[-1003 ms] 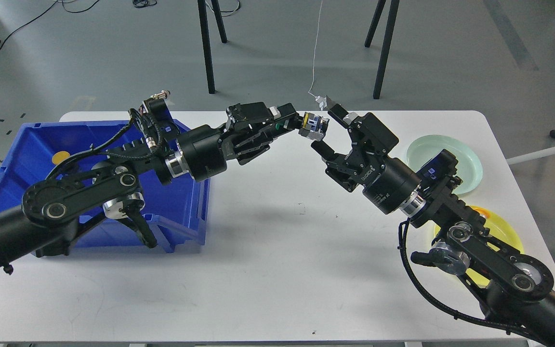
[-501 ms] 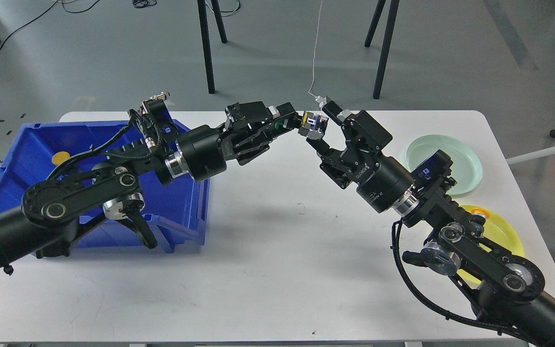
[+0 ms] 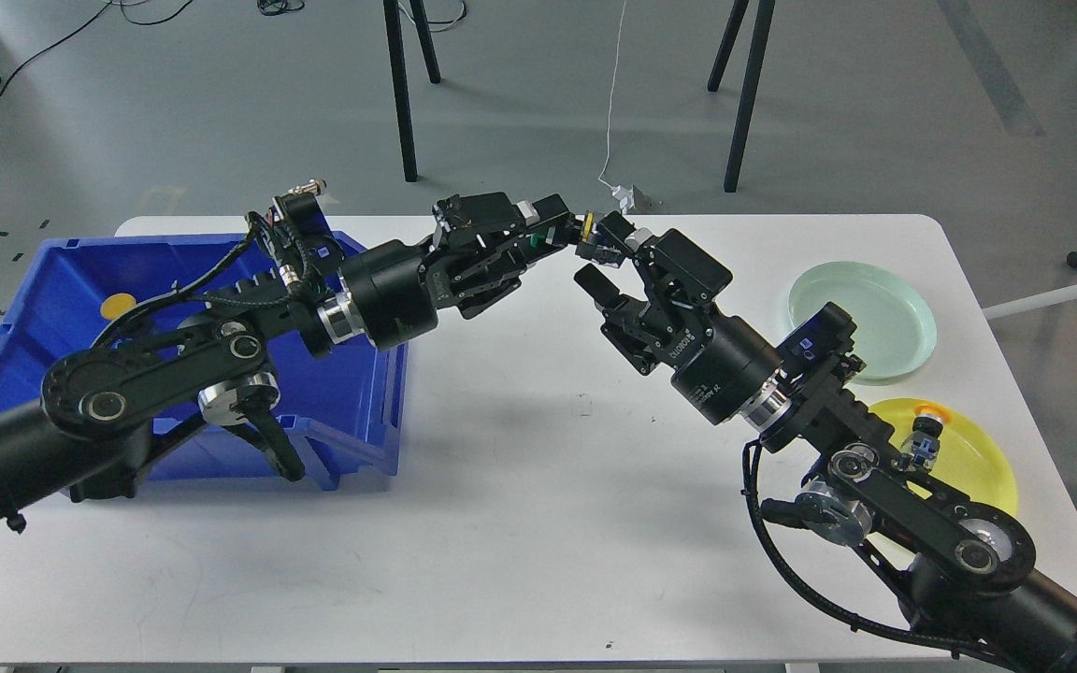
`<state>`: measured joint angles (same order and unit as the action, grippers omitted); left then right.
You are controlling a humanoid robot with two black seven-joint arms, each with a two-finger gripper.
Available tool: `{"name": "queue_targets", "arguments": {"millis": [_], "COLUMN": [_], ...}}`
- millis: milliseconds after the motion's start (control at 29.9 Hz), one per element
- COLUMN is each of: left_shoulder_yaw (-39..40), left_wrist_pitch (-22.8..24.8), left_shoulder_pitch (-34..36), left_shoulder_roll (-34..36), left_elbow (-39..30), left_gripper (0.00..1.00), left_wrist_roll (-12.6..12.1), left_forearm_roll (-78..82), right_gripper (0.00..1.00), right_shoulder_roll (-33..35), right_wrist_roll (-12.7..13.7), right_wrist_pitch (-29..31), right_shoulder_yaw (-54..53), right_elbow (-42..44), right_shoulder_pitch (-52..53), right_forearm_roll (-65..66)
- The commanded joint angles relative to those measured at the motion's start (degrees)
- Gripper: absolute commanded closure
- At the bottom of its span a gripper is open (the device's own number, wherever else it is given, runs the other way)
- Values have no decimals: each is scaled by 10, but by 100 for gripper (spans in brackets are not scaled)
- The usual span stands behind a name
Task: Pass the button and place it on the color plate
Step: 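Grasp the green button with the right gripper and open the left gripper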
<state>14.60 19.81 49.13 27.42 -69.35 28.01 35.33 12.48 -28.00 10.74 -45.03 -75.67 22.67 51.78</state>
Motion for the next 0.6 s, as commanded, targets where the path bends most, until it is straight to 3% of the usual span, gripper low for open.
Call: {"name": "queue_targets", "arguments": {"millis": [0, 134, 334, 501, 568], "left_shoulder_yaw": [0, 0, 0, 0, 0], "left_wrist_pitch": [1, 1, 1, 1, 1], "left_shoulder_pitch": [0, 0, -1, -2, -4], "left_shoulder_roll": [1, 1, 0, 1, 1], "left_elbow": [0, 0, 1, 3, 4], "left_gripper": [83, 82, 82, 82, 82], "left_wrist_roll": [0, 0, 0, 0, 0], "left_forearm_roll": [0, 0, -1, -1, -1], "right_gripper": [27, 30, 43, 57, 69], "right_shoulder_roll": [0, 0, 0, 0, 0], "right_wrist_roll": [0, 0, 0, 0, 0], "right_wrist_pitch": [-7, -8, -8, -6, -5], "right_shoulder_yaw": [-1, -2, -3, -1, -1], "right_elbow": [0, 0, -2, -4, -4], "right_shoulder_pitch": [0, 0, 0, -1, -2], "right_forearm_roll": [-1, -1, -2, -1, -1]}}
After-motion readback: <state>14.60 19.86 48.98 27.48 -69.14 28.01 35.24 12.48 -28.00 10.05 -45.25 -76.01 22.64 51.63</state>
